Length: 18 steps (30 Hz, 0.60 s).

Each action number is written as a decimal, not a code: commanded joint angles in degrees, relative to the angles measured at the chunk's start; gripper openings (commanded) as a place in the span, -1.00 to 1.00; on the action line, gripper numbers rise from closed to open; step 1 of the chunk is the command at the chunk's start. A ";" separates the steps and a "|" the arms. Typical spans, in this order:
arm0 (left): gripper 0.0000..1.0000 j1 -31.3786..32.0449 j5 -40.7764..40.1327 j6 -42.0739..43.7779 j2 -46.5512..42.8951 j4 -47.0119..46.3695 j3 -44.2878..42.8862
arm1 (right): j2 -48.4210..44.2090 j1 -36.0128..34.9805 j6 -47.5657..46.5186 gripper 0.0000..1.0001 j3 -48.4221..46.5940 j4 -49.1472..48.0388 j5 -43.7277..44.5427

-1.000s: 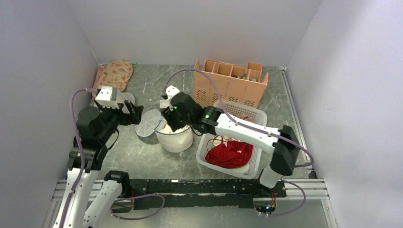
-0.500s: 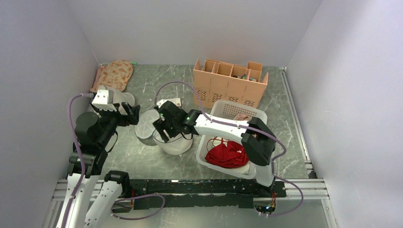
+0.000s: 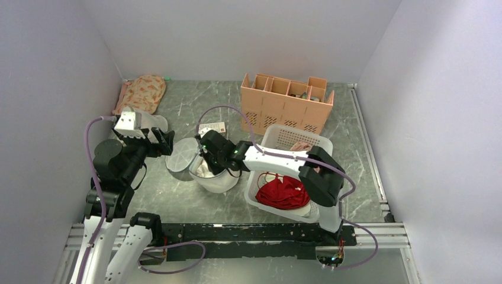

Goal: Unzip the laundry bag and remove the bra

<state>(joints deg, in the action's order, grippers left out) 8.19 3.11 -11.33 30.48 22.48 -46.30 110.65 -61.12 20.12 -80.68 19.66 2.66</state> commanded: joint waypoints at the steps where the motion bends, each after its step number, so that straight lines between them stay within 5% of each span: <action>1: 0.97 -0.45 -0.40 0.78 0.17 -2.35 0.49 | -6.40 0.21 -0.98 -1.00 1.12 -2.64 1.11; 18: 0.96 -0.45 0.91 0.69 0.82 -2.41 0.35 | -20.38 1.49 3.62 -1.00 5.89 -19.83 -1.52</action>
<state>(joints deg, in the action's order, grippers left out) 8.19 3.14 -11.33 31.29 22.15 -46.02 92.95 -60.18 21.93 -76.31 8.10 1.87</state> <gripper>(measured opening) 0.982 0.016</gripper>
